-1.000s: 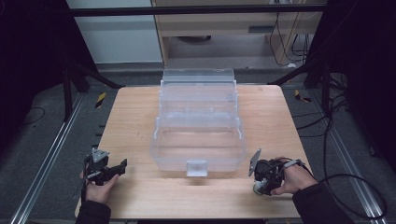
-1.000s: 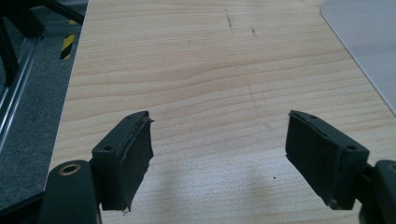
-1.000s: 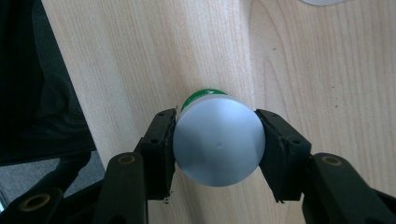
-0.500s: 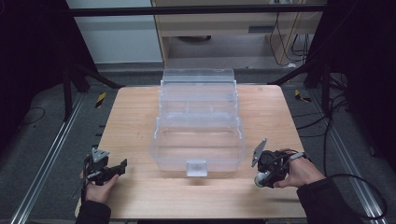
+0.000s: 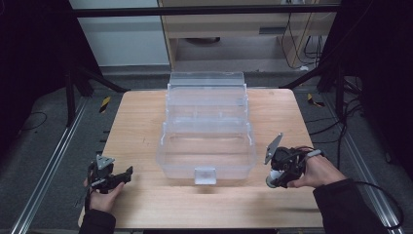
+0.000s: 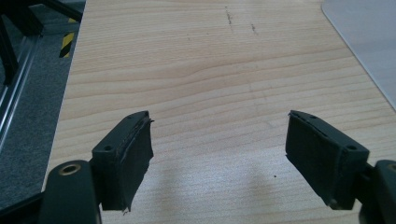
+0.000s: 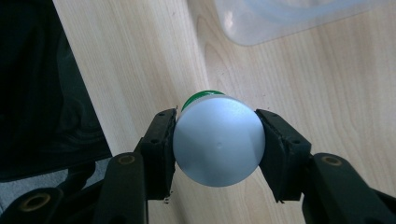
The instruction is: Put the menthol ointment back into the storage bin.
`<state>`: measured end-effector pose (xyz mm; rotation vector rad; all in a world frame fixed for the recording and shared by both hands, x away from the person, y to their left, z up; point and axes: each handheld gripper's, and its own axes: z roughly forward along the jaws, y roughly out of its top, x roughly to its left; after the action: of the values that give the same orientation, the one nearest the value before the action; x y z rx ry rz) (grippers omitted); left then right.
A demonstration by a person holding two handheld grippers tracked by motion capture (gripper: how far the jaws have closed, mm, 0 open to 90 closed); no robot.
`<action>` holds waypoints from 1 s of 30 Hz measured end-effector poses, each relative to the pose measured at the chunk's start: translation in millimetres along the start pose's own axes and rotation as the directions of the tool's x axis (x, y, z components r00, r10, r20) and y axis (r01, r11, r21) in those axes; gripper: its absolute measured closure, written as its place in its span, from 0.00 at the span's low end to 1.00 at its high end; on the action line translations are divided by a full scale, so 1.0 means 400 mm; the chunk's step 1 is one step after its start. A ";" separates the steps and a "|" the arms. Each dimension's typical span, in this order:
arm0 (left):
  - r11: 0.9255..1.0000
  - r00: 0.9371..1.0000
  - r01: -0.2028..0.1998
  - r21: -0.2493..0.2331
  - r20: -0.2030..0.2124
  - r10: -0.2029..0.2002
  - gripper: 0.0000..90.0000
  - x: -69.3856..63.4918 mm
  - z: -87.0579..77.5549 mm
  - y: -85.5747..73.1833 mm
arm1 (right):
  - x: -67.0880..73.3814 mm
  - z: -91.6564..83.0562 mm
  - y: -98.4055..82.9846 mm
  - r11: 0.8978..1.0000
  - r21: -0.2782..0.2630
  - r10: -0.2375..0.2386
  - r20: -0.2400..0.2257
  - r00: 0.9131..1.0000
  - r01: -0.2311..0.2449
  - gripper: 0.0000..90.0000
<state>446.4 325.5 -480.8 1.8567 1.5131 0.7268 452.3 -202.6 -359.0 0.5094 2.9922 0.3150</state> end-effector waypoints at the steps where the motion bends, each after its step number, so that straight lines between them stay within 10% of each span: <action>1: 1.000 1.000 -0.001 0.001 0.000 0.001 0.25 0.000 0.000 0.000 | -0.003 -0.004 0.003 1.000 -0.003 -0.002 -0.001 1.000 0.002 0.56; 30: 1.000 1.000 -0.004 0.009 0.007 0.004 0.25 0.001 0.003 -0.001 | -0.063 -0.103 0.099 0.999 -0.035 0.007 -0.002 1.000 -0.007 0.56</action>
<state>447.1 325.6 -482.0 1.8676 1.5109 0.7163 483.3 -182.2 -308.9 0.5170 2.9813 0.3681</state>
